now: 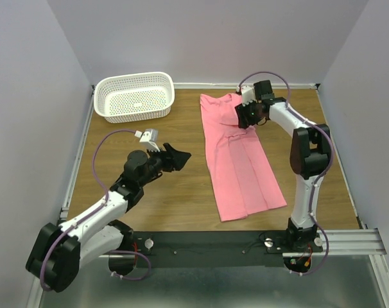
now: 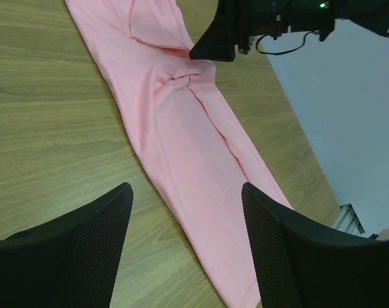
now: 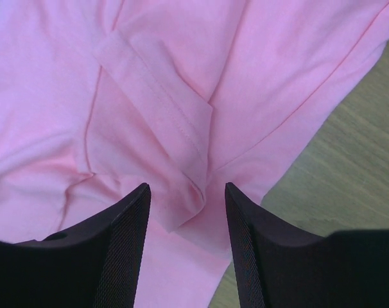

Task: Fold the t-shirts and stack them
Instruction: Fold the tshirt

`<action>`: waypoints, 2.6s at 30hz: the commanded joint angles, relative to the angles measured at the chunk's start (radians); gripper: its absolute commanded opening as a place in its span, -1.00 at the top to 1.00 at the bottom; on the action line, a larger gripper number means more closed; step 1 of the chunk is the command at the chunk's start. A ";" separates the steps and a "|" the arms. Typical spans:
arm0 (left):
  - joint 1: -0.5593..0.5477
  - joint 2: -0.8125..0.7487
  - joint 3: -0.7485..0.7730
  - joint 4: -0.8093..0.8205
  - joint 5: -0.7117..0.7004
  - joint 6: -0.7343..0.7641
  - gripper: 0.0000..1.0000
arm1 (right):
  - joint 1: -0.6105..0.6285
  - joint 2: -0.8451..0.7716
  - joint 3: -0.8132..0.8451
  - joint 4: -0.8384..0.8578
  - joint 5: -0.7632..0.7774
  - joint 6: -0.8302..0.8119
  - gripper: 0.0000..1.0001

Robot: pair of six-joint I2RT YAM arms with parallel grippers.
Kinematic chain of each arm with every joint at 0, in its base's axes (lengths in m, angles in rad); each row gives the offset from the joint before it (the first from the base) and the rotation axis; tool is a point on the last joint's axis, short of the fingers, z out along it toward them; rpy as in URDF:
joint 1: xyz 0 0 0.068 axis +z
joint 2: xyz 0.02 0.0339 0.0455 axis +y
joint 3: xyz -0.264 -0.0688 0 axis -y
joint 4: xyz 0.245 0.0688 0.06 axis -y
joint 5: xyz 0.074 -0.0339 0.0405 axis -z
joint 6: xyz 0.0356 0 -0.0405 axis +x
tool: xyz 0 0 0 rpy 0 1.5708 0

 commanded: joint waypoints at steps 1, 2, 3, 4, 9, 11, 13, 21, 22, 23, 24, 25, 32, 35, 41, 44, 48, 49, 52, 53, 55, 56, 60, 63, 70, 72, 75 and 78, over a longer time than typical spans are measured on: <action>0.023 0.122 0.104 0.059 0.026 0.054 -0.55 | -0.052 -0.044 0.074 -0.012 -0.135 0.082 -0.16; 0.032 0.168 0.138 0.072 0.032 0.057 -0.55 | -0.066 -0.038 0.082 -0.012 -0.171 0.097 -0.15; 0.040 0.279 0.217 0.078 0.053 0.060 -0.55 | -0.096 -0.033 0.088 -0.012 -0.244 0.129 -0.15; 0.052 0.342 0.266 0.081 0.064 0.064 -0.55 | -0.112 -0.030 0.093 -0.012 -0.283 0.143 -0.15; 0.078 0.813 0.631 -0.026 0.086 0.084 -0.50 | -0.196 -0.035 0.050 -0.010 -0.491 0.171 -0.15; 0.080 0.938 0.846 -0.150 0.067 0.092 -0.47 | -0.202 -0.043 0.028 -0.010 -0.521 0.169 -0.15; 0.081 1.090 1.030 -0.227 0.026 0.104 -0.47 | -0.245 -0.058 -0.010 -0.010 -0.538 0.157 -0.12; 0.099 1.478 1.523 -0.552 -0.077 0.092 -0.34 | -0.299 -0.069 -0.101 -0.010 -0.568 0.128 -0.09; 0.101 1.504 1.601 -0.577 -0.083 0.094 -0.34 | -0.304 -0.069 -0.102 -0.009 -0.582 0.134 -0.09; 0.101 1.522 1.633 -0.615 -0.098 0.092 -0.33 | -0.307 -0.070 -0.099 -0.010 -0.585 0.135 -0.09; 0.103 1.555 1.658 -0.632 -0.127 0.088 -0.33 | -0.310 -0.072 -0.098 -0.009 -0.588 0.137 -0.09; 0.104 1.567 1.705 -0.651 -0.146 0.077 -0.33 | -0.311 -0.075 -0.102 -0.010 -0.590 0.138 -0.09; 0.139 1.625 1.788 -0.732 -0.158 0.066 0.00 | -0.314 -0.073 -0.099 -0.010 -0.610 0.148 -0.09; 0.153 1.684 1.891 -0.811 -0.082 0.071 0.05 | -0.316 -0.072 -0.098 -0.010 -0.614 0.149 -0.09; 0.181 1.714 1.930 -0.813 0.029 0.052 0.17 | -0.319 -0.075 -0.093 -0.009 -0.631 0.154 -0.09; 0.181 1.727 1.951 -0.812 0.072 0.045 0.18 | -0.320 -0.075 -0.093 -0.010 -0.640 0.158 -0.09; 0.182 1.742 1.979 -0.801 0.141 0.016 0.17 | -0.322 -0.082 -0.093 -0.010 -0.648 0.163 -0.09; 0.182 1.744 1.989 -0.798 0.152 0.009 0.17 | -0.322 -0.083 -0.091 -0.010 -0.651 0.163 -0.09; 0.182 1.750 2.000 -0.792 0.185 -0.018 0.18 | -0.324 -0.086 -0.091 -0.010 -0.659 0.166 -0.09; 0.181 1.751 2.000 -0.786 0.193 -0.027 0.17 | -0.324 -0.084 -0.091 -0.010 -0.660 0.169 -0.09; 0.181 1.756 2.000 -0.787 0.202 -0.043 0.18 | -0.325 -0.086 -0.090 -0.010 -0.668 0.169 -0.09; 0.181 1.756 1.999 -0.786 0.201 -0.046 0.24 | -0.327 -0.089 -0.090 -0.010 -0.670 0.171 -0.09; 0.179 1.750 1.997 -0.790 0.163 -0.060 0.37 | -0.333 -0.093 -0.090 -0.010 -0.685 0.178 -0.09; 0.181 1.751 2.003 -0.796 0.155 -0.064 0.51 | -0.336 -0.098 -0.088 -0.010 -0.697 0.184 -0.09; 0.187 1.741 1.994 -0.764 0.133 -0.090 0.97 | -0.343 -0.112 -0.090 -0.010 -0.716 0.191 -0.09; 0.195 1.737 1.990 -0.752 0.129 -0.104 1.00 | -0.345 -0.112 -0.090 -0.010 -0.716 0.192 -0.09; 0.208 1.739 1.982 -0.727 0.123 -0.138 1.00 | -0.345 -0.107 -0.090 -0.010 -0.719 0.194 -0.09; 0.221 1.745 1.980 -0.706 0.130 -0.173 1.00 | -0.345 -0.099 -0.090 -0.010 -0.708 0.197 -0.09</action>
